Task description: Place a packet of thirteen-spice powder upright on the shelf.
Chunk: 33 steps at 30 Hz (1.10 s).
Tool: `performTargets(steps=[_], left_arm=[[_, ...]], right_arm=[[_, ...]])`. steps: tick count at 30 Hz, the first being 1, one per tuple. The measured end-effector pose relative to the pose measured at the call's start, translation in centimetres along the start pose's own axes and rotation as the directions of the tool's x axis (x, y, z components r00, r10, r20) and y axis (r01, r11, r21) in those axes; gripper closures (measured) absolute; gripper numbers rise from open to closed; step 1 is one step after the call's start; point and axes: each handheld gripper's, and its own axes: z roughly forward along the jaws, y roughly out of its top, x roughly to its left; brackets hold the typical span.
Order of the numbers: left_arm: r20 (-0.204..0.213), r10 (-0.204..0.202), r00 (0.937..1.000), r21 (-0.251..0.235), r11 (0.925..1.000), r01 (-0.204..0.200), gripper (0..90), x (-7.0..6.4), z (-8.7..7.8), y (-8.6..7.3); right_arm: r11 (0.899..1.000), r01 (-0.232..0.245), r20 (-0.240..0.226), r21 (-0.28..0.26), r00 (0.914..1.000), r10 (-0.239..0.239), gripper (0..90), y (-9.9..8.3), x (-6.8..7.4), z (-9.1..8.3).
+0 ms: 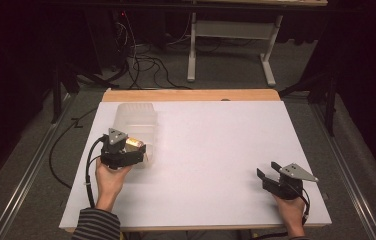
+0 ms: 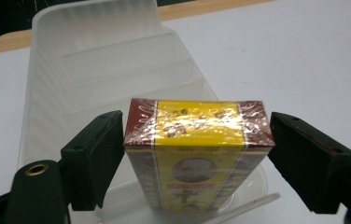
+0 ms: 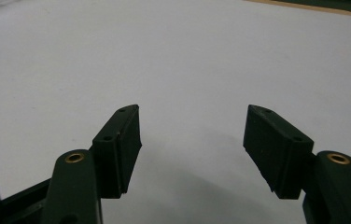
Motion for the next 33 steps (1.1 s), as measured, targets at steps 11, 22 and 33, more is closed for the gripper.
performTargets(steps=[11, 22, 33], left_arm=[[0.076, 0.001, 0.9971, -0.019, 0.9998, 0.001, 17.3, -1.5, -1.4, 0.6], [0.175, 0.009, 0.9846, 0.021, 0.9997, -0.013, 18.3, -3.1, -3.7, -0.6], [0.260, 0.029, 0.9652, 0.086, 0.9949, -0.053, 20.5, -4.3, -6.0, -2.9]], right_arm=[[1.000, 0.002, -0.001, -0.004, 1.0000, -0.002, 37.2, 0.0, 0.0, 0.0], [1.000, -0.001, -0.003, -0.005, 1.0000, 0.001, 37.2, 0.0, 0.0, 0.0], [1.000, 0.002, -0.002, -0.003, 1.0000, -0.002, 37.2, 0.0, 0.0, 0.0]])
